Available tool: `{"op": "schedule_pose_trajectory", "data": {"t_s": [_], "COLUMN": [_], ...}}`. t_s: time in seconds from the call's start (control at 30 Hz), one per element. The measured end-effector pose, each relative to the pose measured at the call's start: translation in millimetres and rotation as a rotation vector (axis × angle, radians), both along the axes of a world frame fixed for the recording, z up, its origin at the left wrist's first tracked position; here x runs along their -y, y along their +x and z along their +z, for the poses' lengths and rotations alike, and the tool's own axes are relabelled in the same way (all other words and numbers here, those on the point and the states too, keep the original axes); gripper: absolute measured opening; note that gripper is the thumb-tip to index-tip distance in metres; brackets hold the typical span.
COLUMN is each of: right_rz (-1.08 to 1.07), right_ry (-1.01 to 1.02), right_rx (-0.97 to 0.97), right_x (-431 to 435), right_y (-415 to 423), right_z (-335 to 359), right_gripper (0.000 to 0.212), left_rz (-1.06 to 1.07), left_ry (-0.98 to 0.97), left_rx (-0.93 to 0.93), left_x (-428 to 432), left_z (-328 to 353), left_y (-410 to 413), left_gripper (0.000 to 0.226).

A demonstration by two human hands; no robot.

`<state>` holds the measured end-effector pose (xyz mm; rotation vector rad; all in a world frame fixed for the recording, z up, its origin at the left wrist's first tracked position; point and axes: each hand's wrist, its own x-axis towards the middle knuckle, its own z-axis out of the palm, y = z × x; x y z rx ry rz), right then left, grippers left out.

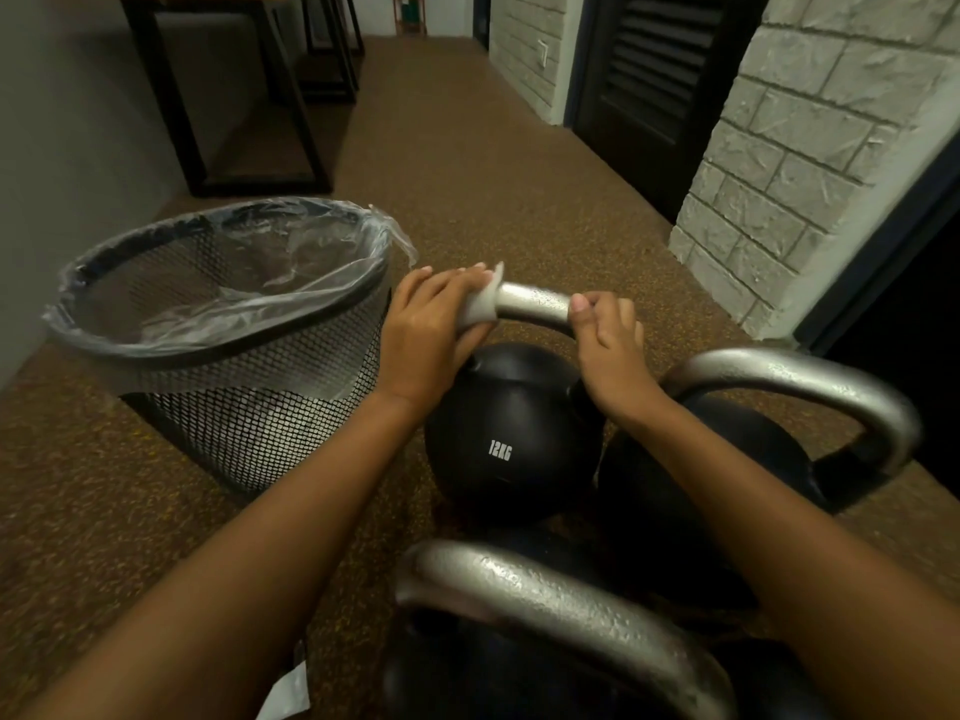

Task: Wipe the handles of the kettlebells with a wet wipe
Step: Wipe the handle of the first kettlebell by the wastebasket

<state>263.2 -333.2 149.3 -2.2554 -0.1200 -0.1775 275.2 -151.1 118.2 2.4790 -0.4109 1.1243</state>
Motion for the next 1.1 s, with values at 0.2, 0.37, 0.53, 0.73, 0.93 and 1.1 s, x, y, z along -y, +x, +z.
{"op": "schedule_pose_trajectory", "data": {"t_s": [0.2, 0.37, 0.53, 0.73, 0.93, 1.1], "right_rz": [-0.004, -0.007, 0.001, 0.014, 0.004, -0.002], "right_ry": [0.004, 0.008, 0.009, 0.018, 0.018, 0.013], "right_rx": [0.005, 0.010, -0.013, -0.013, 0.000, -0.008], "right_x": [0, -1, 0, 1, 0, 0], "right_y": [0, 0, 0, -1, 0, 0], "right_z": [0, -1, 1, 1, -1, 0], "right_gripper": [0.037, 0.037, 0.037, 0.036, 0.037, 0.037], "left_rz": [0.093, -0.011, -0.131, -0.036, -0.153, -0.206], "left_ry": [-0.090, 0.004, 0.039, -0.274, -0.313, -0.279], "left_rx": [-0.121, 0.063, 0.142, -0.274, -0.435, -0.339], "left_x": [-9, 7, 17, -6, -11, 27], "left_z": [-7, 5, 13, -4, 0, 19], "left_y": [-5, 2, 2, -4, 1, 7], "left_gripper": [0.048, 0.042, 0.038, 0.051, 0.057, 0.048]}}
